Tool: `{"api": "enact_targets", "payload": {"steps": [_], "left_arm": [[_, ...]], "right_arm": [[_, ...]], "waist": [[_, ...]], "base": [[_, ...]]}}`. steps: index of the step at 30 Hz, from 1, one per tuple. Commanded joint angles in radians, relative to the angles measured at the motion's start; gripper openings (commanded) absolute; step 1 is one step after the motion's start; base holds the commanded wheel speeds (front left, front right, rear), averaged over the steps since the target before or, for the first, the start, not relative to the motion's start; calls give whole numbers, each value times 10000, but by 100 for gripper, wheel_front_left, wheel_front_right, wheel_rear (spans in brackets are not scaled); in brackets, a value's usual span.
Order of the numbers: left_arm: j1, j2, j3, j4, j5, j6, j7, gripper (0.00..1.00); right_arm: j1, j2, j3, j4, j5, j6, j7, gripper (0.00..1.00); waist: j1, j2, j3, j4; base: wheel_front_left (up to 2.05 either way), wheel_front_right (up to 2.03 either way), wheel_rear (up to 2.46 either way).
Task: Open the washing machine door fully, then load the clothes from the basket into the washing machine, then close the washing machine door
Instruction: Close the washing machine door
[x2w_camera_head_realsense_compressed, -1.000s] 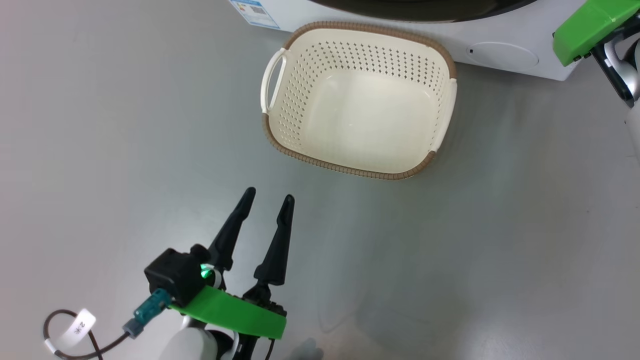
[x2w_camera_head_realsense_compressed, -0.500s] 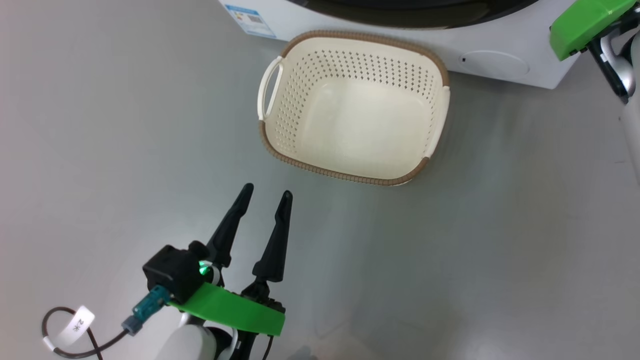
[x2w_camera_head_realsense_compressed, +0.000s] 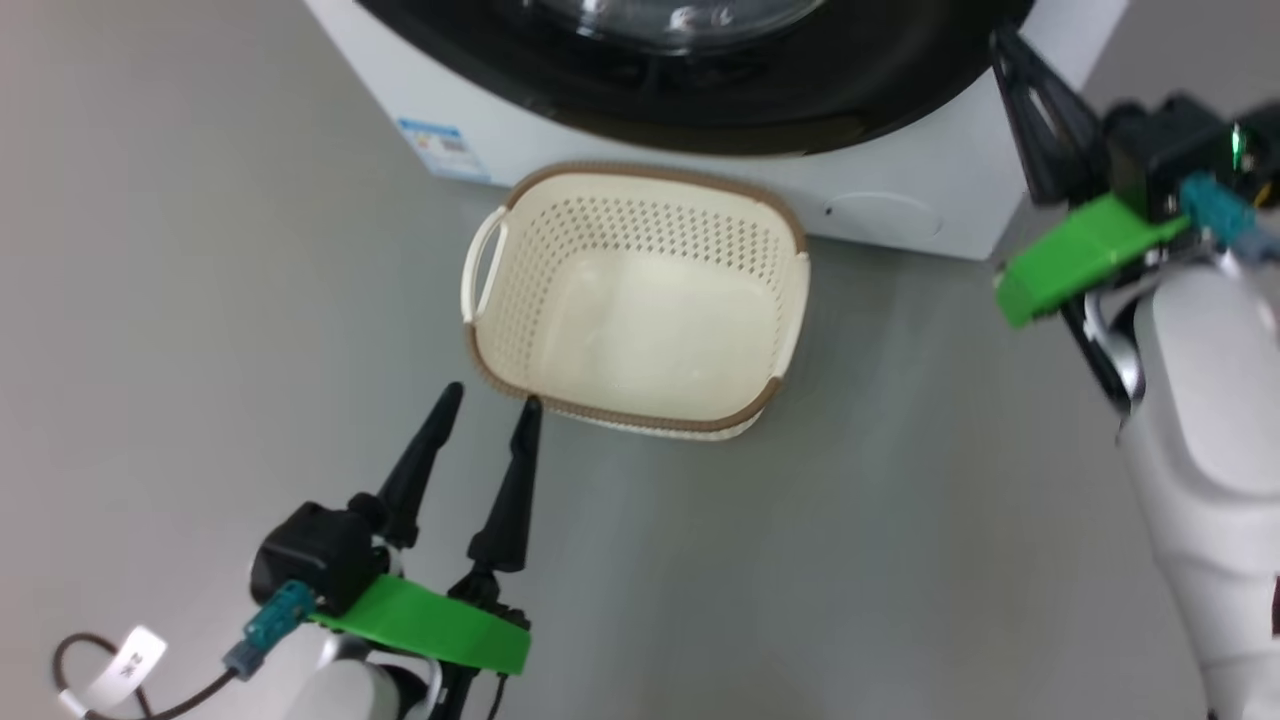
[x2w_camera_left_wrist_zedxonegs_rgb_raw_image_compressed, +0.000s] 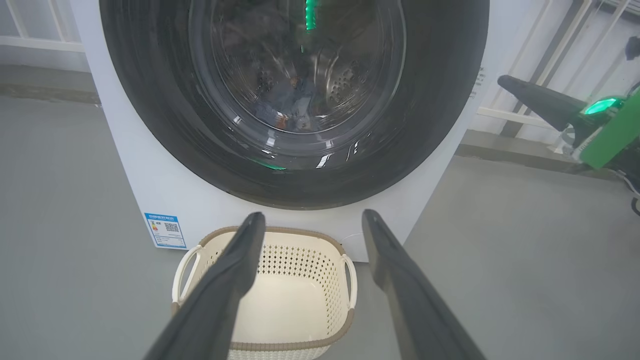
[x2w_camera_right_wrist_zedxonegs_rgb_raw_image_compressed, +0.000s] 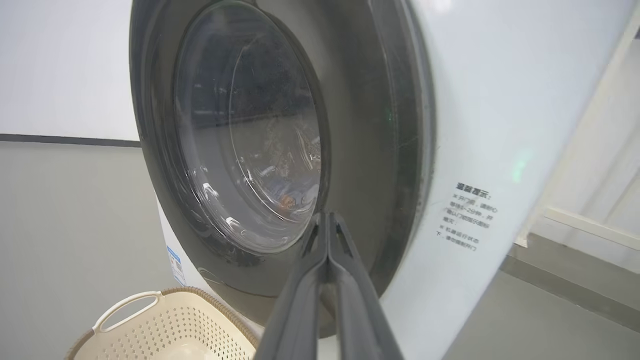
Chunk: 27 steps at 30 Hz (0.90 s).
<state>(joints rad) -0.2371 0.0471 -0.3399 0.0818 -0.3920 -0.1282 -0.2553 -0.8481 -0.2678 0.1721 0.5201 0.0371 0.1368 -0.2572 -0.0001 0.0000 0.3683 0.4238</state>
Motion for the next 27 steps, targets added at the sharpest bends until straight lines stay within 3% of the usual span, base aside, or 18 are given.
{"api": "enact_targets", "payload": {"steps": [1, 17, 27], "left_arm": [[148, 304, 463, -158, 88, -25, -65, 100], [1335, 515, 1468, -109, 601, -25, -65, 100], [1957, 220, 2601, 314, 1101, -25, -65, 100]], "right_arm": [[514, 254, -58, -429, -17, -61, -45, 0], [5470, 1812, -2282, -3301, -226, -61, -45, 0], [7512, 2165, -3476, -4540, 144, -61, -45, 0]], "waist": [[1, 0, -854, -760], [1, 0, -2739, -2716], [1, 0, -3401, -3346]], "base": [[0, 0, 0], [0, 0, 0], [0, 0, 0]]}}
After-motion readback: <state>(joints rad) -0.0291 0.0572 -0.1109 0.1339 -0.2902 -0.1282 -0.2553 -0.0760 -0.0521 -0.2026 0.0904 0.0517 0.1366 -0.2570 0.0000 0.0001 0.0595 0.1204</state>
